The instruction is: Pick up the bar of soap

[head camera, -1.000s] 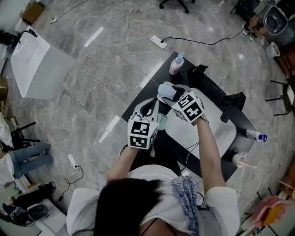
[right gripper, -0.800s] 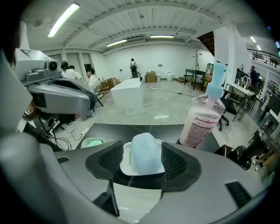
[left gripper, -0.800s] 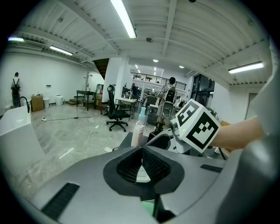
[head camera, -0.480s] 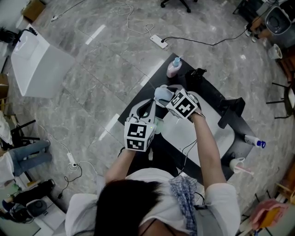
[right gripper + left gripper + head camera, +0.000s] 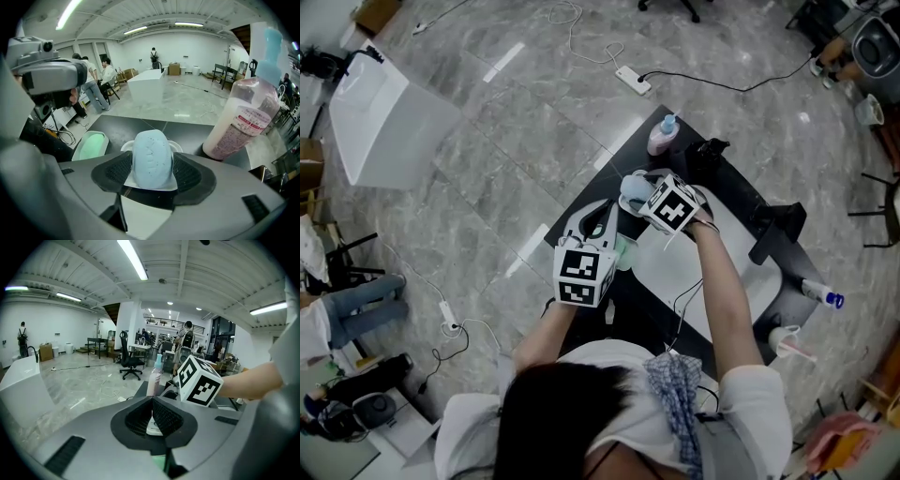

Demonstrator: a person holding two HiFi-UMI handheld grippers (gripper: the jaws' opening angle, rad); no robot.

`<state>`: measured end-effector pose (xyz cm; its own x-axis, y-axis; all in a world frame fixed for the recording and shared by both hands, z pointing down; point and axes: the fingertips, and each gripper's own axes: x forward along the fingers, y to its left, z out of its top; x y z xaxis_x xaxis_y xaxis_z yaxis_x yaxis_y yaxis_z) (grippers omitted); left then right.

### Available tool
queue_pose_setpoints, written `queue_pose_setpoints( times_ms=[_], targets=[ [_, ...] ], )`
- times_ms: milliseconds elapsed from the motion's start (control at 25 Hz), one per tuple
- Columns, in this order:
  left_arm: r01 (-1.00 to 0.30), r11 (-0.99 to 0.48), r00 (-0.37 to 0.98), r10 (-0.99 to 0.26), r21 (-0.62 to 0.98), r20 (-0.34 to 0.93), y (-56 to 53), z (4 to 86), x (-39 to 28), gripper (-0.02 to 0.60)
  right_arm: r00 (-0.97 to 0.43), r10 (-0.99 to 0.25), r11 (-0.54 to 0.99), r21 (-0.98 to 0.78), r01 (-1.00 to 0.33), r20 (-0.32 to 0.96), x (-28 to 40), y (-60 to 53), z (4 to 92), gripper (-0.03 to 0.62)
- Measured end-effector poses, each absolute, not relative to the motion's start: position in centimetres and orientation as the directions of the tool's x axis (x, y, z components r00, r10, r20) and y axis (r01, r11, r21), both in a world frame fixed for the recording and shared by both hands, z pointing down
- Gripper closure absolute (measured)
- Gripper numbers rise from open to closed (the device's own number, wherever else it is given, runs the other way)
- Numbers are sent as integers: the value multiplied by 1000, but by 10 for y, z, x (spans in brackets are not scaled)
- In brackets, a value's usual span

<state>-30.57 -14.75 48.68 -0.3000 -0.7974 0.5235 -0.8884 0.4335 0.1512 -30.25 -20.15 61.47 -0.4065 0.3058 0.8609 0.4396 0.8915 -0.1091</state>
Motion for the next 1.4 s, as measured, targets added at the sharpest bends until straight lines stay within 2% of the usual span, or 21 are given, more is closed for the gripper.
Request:
queue_pose_setpoints(
  times_ms=[600,920,1200,1400],
  targets=[
    [-872,464,-322,-785,158,529,-142,494,-309,571,-369,335,887,-158,434,867,-307,-205,624,324],
    [-864,477,-336,-783,159,523,-132,492,-311,571,-468,279,937,-130,324,839,-311,-211,618,324],
    [-864,478,-342,-789,159,510,-124,488,-311,571,-601,289,957,-224,183,745,-310,-212,594,326],
    [-874,461,-334,-799,152,500,-121,484,-308,571,-660,251,967,-209,144,708,-303,-210,572,326]
  ],
)
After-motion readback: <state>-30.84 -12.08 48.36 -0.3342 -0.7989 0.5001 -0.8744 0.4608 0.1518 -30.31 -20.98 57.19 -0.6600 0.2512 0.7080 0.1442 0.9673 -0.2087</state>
